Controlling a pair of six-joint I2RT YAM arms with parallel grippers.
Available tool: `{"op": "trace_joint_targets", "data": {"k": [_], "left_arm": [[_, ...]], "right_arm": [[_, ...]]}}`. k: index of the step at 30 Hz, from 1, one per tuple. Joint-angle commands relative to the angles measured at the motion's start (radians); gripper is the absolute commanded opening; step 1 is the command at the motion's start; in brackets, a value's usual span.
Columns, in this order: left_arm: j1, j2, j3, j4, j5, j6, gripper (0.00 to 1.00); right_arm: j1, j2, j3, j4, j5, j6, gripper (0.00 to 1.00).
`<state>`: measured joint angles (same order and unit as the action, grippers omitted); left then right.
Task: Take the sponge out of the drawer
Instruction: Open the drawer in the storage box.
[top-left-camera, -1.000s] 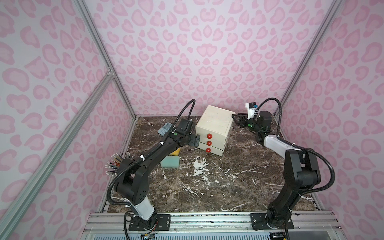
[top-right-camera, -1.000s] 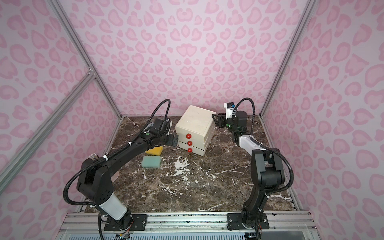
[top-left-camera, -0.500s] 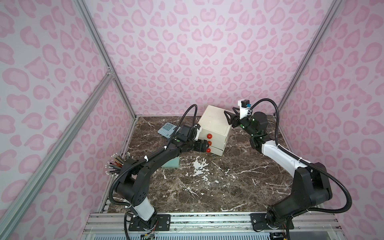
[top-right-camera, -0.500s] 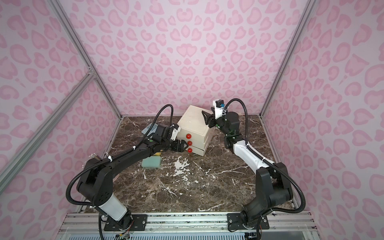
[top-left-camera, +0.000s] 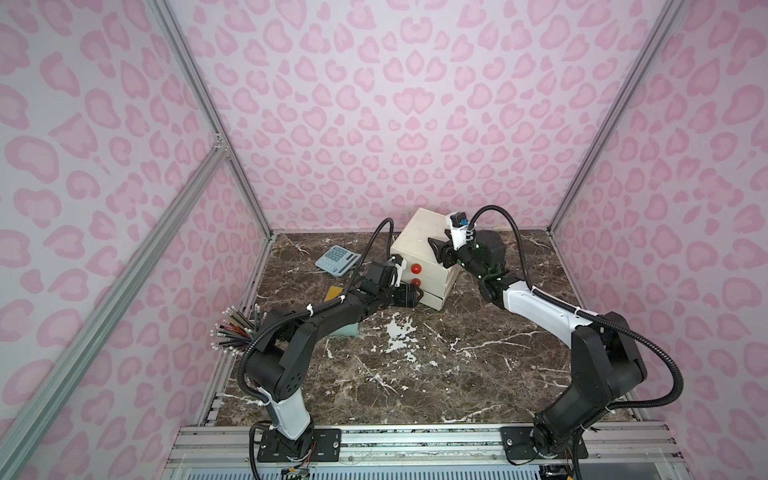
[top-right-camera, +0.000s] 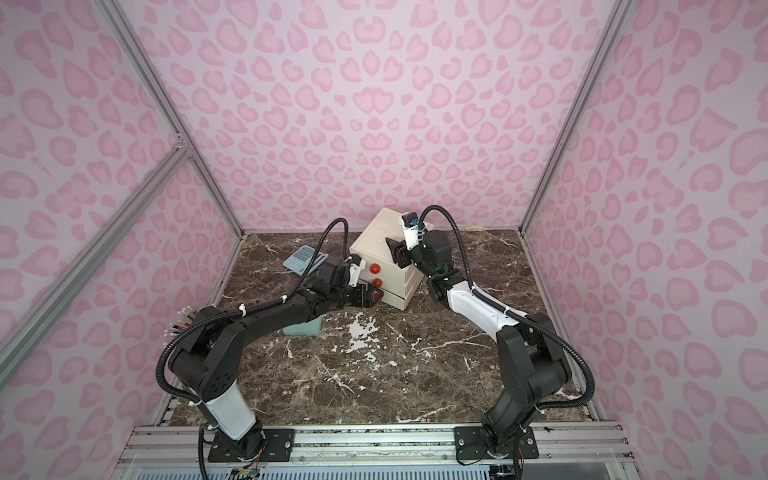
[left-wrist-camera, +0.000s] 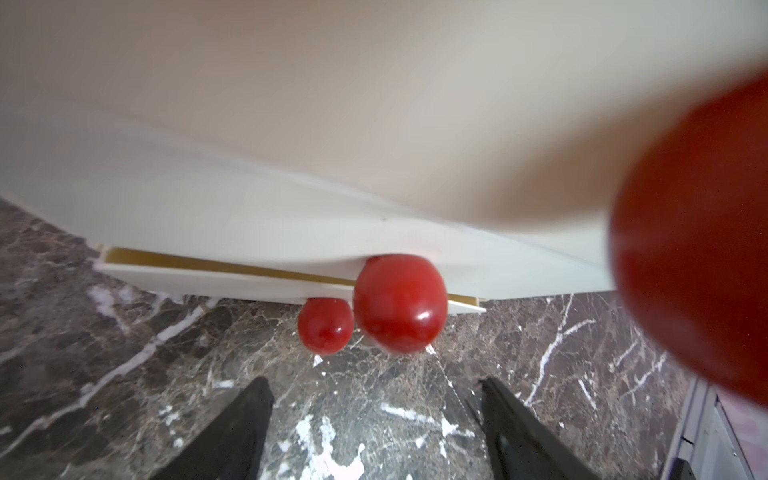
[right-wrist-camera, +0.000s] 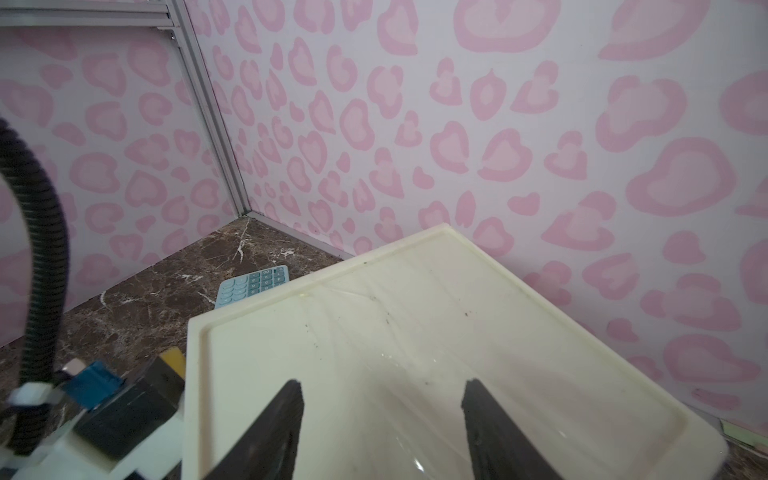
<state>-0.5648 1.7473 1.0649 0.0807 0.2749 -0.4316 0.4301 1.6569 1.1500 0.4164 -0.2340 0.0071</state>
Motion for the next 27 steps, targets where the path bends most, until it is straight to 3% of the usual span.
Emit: {"op": "trace_joint_targets", "data": {"k": [1, 13, 27], "left_arm": [[-0.001, -0.03, -0.047, 0.19, -0.061, -0.039, 0.81], [-0.001, 0.02, -0.088, 0.398, -0.022, -0.081, 0.71], [-0.001, 0.066, -0.046, 0.378, -0.006, -0.085, 0.6]], "right_arm": [[0.002, 0.007, 0.0, 0.007, 0.025, -0.009, 0.63], [0.003, 0.032, 0.014, -0.008, 0.024, -0.01, 0.63], [0.003, 0.056, 0.037, -0.033, 0.038, -0.016, 0.63]]}}
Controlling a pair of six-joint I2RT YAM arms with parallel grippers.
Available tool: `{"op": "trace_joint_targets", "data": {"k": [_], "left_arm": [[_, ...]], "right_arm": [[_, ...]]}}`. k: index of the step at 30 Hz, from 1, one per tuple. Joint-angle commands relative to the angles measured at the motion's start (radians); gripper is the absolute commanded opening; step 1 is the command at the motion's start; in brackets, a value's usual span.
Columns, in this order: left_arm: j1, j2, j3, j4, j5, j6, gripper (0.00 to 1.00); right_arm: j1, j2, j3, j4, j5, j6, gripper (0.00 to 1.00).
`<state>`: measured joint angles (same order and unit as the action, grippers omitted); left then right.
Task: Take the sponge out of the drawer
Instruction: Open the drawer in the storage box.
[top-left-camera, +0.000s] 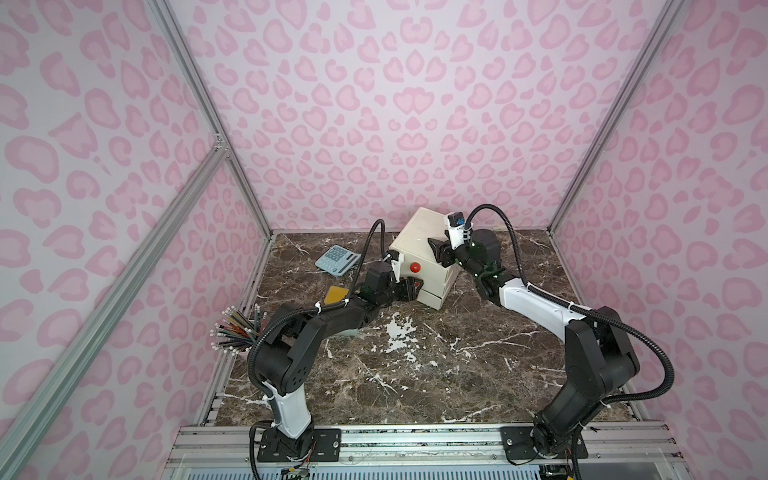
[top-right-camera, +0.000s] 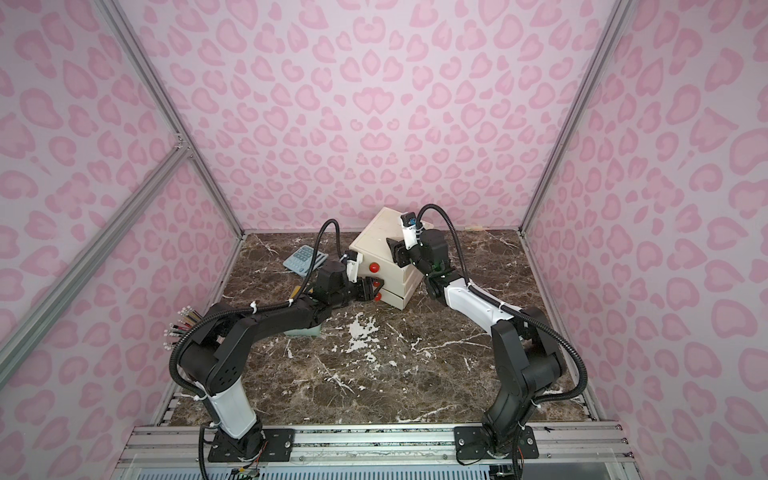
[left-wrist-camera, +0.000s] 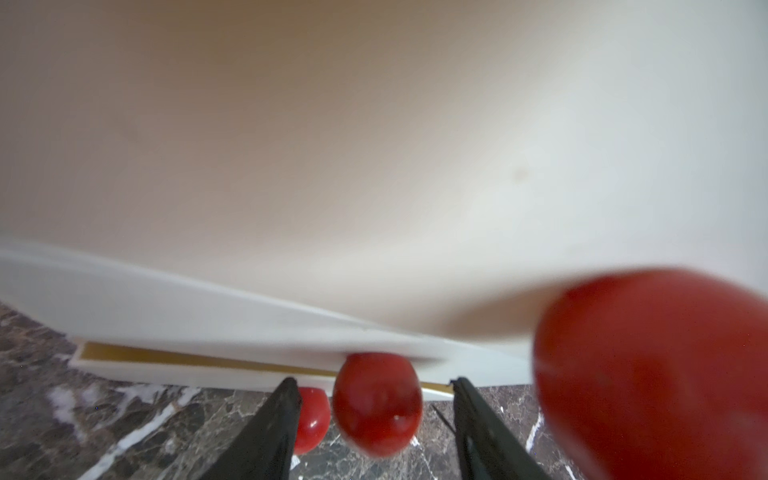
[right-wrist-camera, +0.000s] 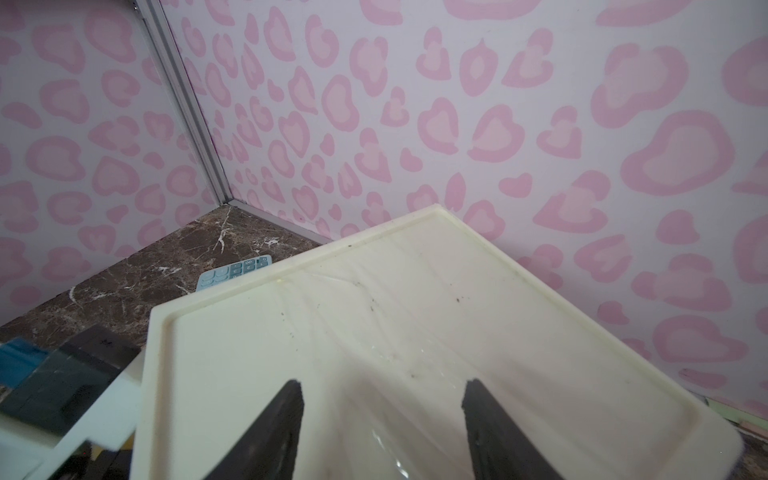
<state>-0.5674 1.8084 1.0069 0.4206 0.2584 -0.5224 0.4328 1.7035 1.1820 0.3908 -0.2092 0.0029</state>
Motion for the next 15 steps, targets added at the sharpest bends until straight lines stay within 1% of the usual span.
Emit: {"op": "trace_joint_targets", "data": {"k": [1, 7, 15], "left_arm": [[0.001, 0.006, 0.013, 0.035, 0.01, 0.008, 0.57], [0.001, 0.016, 0.032, 0.027, 0.014, 0.015, 0.44], [0.001, 0.013, 0.025, 0.005, 0.009, 0.009, 0.4]], "right_arm": [[-0.001, 0.011, 0.006, -0.008, 0.013, -0.012, 0.63], [0.001, 0.019, 0.012, -0.017, 0.013, -0.014, 0.63], [0.002, 0.03, 0.03, -0.024, 0.005, -0.009, 0.63]]}}
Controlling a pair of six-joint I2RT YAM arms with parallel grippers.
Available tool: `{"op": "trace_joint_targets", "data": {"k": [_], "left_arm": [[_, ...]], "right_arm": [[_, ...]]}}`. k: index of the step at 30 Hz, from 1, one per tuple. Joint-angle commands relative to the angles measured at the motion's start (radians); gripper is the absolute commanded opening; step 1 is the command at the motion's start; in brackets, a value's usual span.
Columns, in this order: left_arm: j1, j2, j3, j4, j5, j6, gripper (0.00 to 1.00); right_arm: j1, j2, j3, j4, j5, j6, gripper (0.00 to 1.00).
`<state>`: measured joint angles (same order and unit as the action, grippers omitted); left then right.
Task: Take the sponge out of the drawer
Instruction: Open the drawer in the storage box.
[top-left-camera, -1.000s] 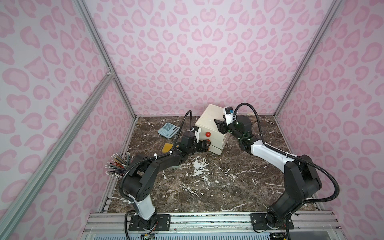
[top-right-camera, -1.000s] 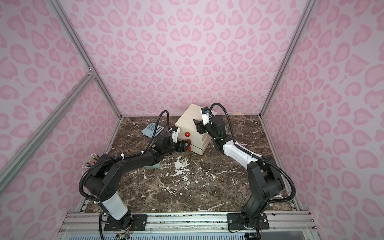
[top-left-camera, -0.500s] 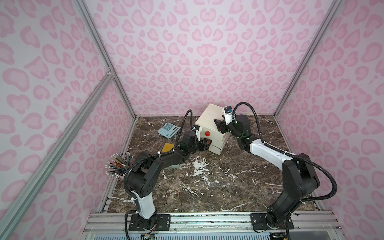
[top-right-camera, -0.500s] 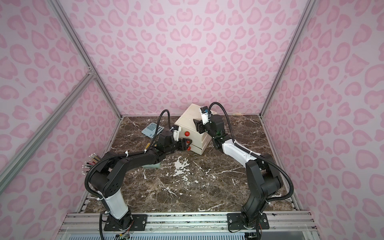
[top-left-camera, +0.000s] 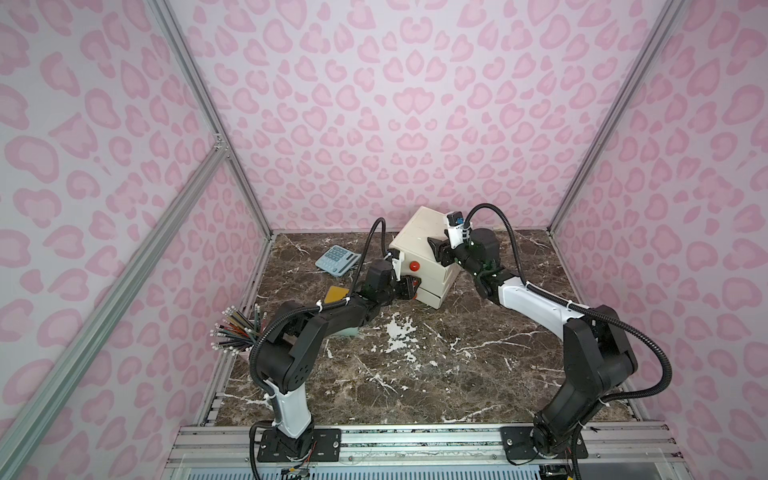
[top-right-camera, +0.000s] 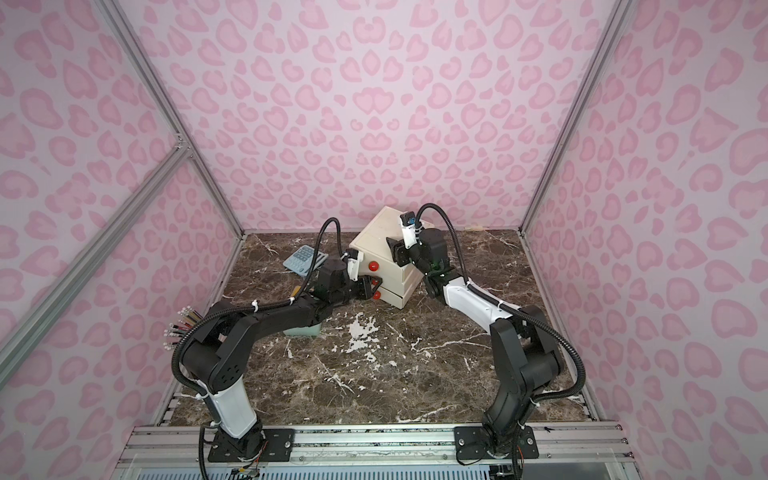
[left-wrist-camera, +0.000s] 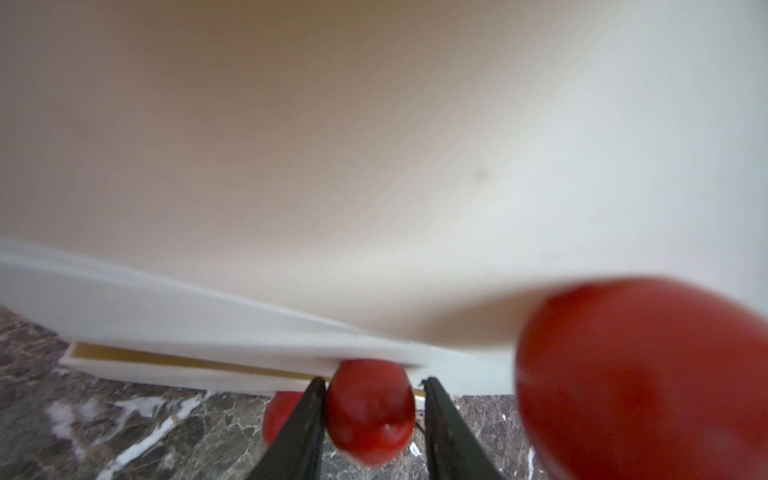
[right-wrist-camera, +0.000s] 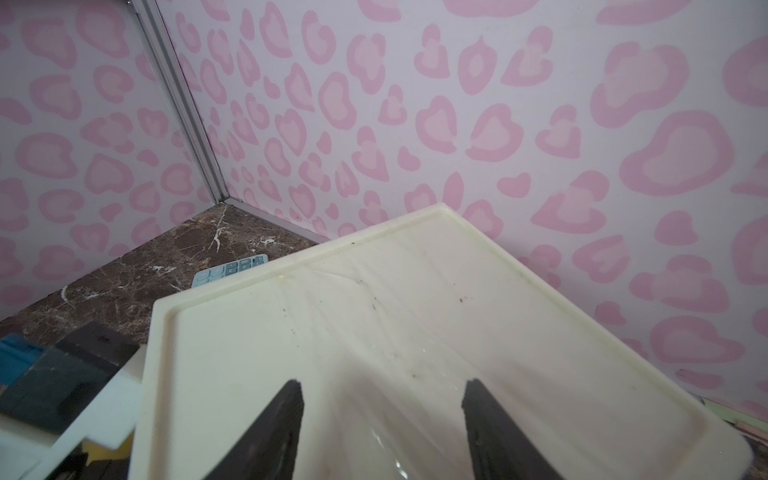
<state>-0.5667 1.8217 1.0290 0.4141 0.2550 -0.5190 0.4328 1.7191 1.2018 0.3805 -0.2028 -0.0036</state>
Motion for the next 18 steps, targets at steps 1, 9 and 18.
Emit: {"op": "trace_joint_targets", "data": {"k": [1, 9, 18], "left_arm": [[0.001, -0.004, -0.002, 0.009, 0.01, 0.007, 0.4], [0.0, -0.093, -0.085, -0.026, -0.05, 0.011, 0.02], [0.001, -0.241, -0.183, -0.131, -0.108, 0.038, 0.02]], "right_arm": [[0.003, 0.019, 0.013, -0.018, 0.0, -0.003, 0.63], [0.001, 0.097, 0.129, -0.191, 0.084, -0.011, 0.62], [-0.001, 0.118, 0.142, -0.198, 0.111, -0.01, 0.62]]}}
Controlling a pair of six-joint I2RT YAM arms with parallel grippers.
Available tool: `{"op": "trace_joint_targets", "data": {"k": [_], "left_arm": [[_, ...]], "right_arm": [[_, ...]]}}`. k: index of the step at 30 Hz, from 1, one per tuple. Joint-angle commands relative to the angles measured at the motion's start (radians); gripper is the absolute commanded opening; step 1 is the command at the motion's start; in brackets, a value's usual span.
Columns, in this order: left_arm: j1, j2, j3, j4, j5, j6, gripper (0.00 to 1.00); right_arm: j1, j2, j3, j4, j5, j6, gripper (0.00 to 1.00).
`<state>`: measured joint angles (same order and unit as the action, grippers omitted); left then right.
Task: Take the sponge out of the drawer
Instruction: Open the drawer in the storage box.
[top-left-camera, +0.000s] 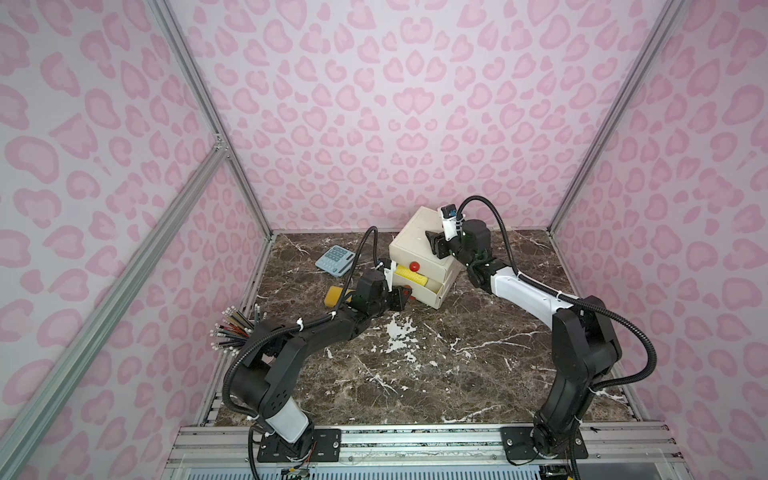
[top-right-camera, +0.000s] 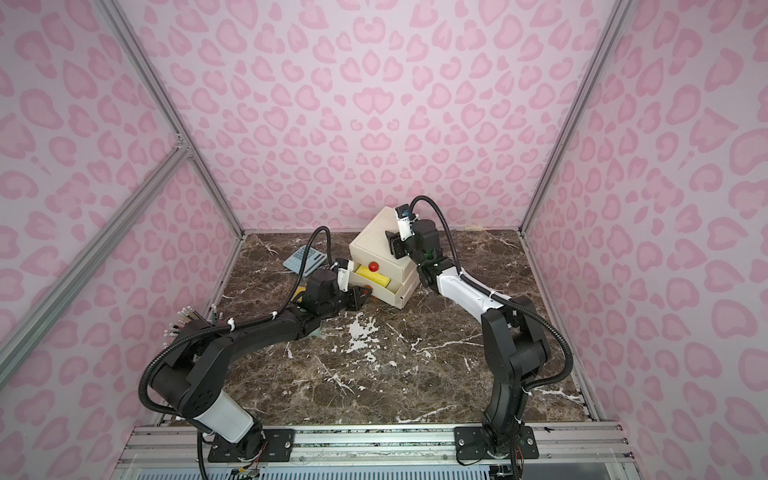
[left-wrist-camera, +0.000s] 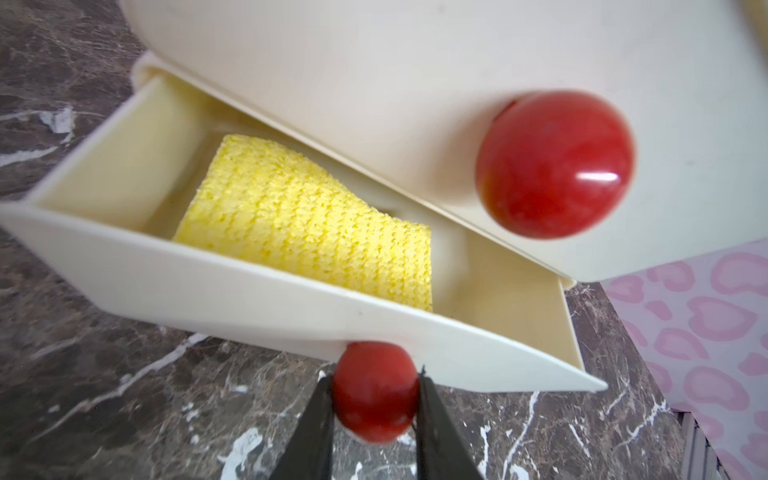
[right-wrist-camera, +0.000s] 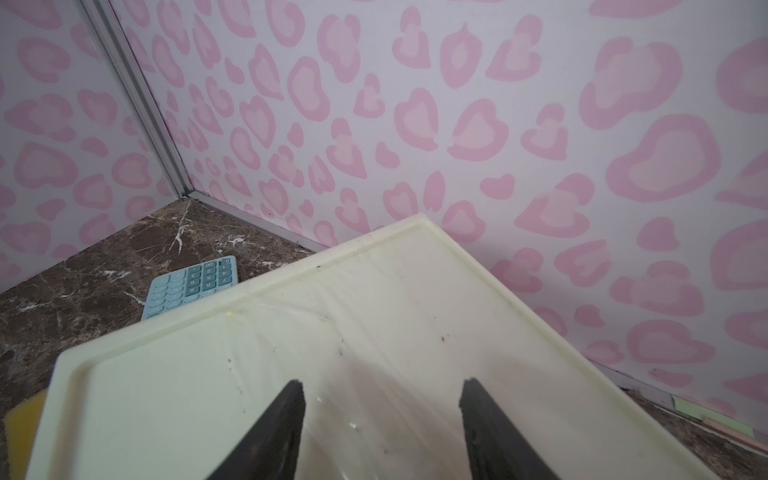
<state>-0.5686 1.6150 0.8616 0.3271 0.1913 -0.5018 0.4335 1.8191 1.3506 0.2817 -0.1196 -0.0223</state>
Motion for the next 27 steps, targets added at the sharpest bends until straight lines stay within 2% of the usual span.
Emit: {"op": "trace_joint_targets", "data": {"k": [1, 17, 27], "left_arm": [[0.003, -0.048, -0.021, -0.062, -0.049, 0.024, 0.02], [0.002, -0.277, -0.173, -0.299, -0.144, -0.003, 0.03], [0.0, -0.279, -0.201, -0.35, -0.128, -0.034, 0.03]], "right_arm": [[-0.001, 0.019, -0.007, -0.1, 0.031, 0.009, 0.62], [-0.013, 0.032, -0.007, -0.106, 0.049, 0.016, 0.62], [-0.024, 0.036, -0.013, -0.098, 0.054, 0.021, 0.62]]}}
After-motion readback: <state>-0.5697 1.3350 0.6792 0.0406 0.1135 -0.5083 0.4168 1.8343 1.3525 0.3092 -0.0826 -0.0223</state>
